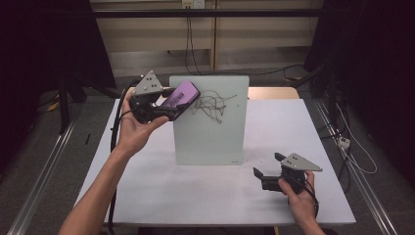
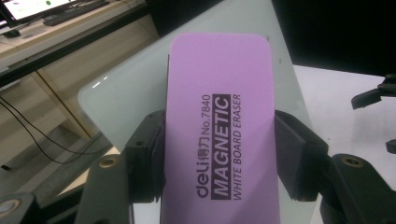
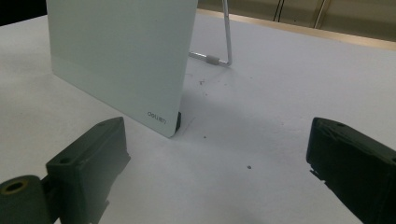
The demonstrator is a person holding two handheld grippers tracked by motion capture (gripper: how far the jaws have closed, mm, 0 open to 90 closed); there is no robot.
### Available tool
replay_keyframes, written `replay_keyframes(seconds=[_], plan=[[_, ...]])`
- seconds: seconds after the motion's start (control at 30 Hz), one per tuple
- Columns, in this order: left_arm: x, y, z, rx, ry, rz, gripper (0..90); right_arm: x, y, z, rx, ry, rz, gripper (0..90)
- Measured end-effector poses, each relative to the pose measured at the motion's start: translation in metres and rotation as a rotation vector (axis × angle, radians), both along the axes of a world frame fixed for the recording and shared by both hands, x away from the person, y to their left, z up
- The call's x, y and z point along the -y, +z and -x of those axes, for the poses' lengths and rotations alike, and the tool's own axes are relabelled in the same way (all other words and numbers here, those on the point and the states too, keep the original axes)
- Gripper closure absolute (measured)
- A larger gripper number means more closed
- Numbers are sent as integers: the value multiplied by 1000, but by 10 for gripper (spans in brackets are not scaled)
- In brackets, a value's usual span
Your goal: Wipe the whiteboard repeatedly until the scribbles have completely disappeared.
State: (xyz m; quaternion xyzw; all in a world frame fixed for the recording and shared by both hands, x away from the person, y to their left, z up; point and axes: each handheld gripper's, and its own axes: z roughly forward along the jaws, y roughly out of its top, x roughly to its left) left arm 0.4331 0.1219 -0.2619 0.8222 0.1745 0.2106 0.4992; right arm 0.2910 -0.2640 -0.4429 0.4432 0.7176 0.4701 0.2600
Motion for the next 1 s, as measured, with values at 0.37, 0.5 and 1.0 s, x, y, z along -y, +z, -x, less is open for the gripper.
replay_keyframes(seconds=[0.37,0.5,1.0], plan=[[8,5,-12,10,-4,-12,412,0,0,0,-1,3,0,52],[9,4,-14,22,-9,-19,412,0,0,0,-2,2,0,52],[15,-1,-12,53,-5,-69,413,0,-1,0,-3,5,-2,52]])
